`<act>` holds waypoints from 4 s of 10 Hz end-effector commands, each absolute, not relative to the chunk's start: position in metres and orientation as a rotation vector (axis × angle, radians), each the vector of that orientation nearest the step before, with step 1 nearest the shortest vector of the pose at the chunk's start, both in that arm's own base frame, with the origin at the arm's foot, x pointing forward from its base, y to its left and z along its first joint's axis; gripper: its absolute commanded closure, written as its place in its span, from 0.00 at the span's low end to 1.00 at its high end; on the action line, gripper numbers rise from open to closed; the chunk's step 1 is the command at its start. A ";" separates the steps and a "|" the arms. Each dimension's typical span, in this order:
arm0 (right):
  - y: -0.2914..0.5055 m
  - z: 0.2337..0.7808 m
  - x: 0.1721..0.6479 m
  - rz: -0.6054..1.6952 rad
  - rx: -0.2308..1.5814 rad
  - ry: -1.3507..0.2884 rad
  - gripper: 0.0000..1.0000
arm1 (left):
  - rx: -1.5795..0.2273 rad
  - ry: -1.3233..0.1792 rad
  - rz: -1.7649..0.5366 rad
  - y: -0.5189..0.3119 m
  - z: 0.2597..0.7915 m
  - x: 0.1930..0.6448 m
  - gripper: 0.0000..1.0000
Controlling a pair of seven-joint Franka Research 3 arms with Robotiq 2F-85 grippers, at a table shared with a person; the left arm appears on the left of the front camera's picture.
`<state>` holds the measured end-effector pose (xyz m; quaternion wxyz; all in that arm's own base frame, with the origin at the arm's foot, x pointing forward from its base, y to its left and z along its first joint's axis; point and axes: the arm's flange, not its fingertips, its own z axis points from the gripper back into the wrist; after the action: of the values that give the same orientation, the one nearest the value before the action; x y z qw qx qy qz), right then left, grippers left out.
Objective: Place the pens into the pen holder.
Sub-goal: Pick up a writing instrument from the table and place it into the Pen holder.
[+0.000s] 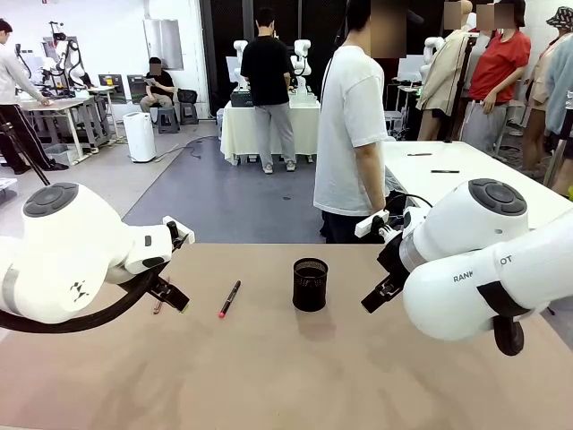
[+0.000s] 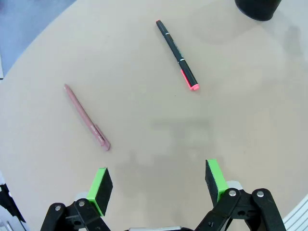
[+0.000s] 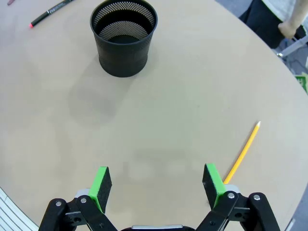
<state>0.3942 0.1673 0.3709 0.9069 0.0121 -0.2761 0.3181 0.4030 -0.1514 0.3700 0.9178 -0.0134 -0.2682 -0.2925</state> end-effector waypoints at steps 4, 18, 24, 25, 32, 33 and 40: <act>0.167 0.371 0.394 0.656 0.025 -0.570 0.00 | -0.028 -0.552 -0.601 -0.151 0.370 0.403 0.00; 0.166 0.406 0.402 0.766 0.258 -0.502 0.00 | -0.192 -0.381 -0.678 -0.155 0.405 0.410 0.00; 0.099 0.492 0.444 0.959 0.485 -0.527 0.00 | -0.376 -0.542 -0.827 -0.106 0.495 0.426 0.00; 0.086 0.503 0.450 0.963 0.476 -0.555 0.00 | -0.401 -0.581 -0.844 -0.096 0.504 0.427 0.00; 0.006 0.578 0.462 0.926 0.476 -0.716 0.00 | -0.320 -0.721 -0.775 -0.033 0.568 0.432 0.00; 0.000 0.587 0.457 0.911 0.472 -0.713 0.00 | -0.320 -0.735 -0.751 -0.025 0.579 0.433 0.00; -0.067 0.644 0.418 0.885 0.451 -0.705 0.00 | -0.285 -0.801 -0.671 0.001 0.627 0.417 0.00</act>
<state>0.4163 -0.0609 0.6412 0.8184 0.2135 -0.3404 0.4108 0.4185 0.0006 0.6235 0.8510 -0.1352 -0.3899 -0.3247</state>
